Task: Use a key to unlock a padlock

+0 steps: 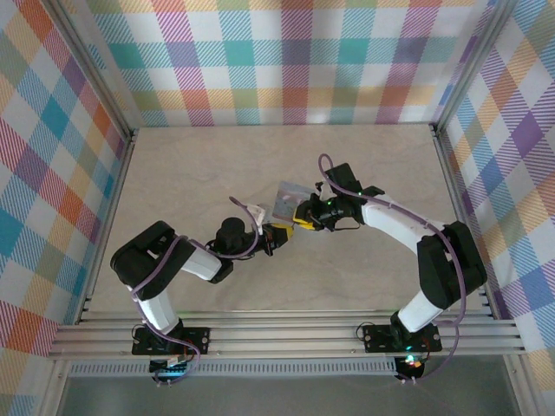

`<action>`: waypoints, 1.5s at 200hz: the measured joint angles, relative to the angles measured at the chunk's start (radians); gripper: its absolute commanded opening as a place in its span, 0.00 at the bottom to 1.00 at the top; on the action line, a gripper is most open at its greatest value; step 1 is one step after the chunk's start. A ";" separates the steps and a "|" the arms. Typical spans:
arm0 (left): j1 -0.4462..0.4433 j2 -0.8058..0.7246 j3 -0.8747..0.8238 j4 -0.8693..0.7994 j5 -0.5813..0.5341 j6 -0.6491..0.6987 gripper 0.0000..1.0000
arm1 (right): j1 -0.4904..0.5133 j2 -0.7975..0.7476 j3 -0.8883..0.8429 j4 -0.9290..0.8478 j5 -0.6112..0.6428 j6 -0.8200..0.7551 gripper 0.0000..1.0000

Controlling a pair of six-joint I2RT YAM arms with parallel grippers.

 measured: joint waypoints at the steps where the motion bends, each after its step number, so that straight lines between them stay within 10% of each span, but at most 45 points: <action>1: 0.000 0.000 0.000 0.000 -0.001 0.001 0.00 | 0.000 0.000 0.000 0.000 0.000 -0.001 0.00; 209: -0.050 -0.126 0.012 -0.247 -0.126 0.233 0.00 | 0.008 0.039 0.041 -0.086 0.005 -0.035 0.00; 300: -0.025 -0.054 0.036 -0.192 -0.032 0.095 0.00 | 0.004 0.046 0.041 -0.105 0.037 -0.050 0.00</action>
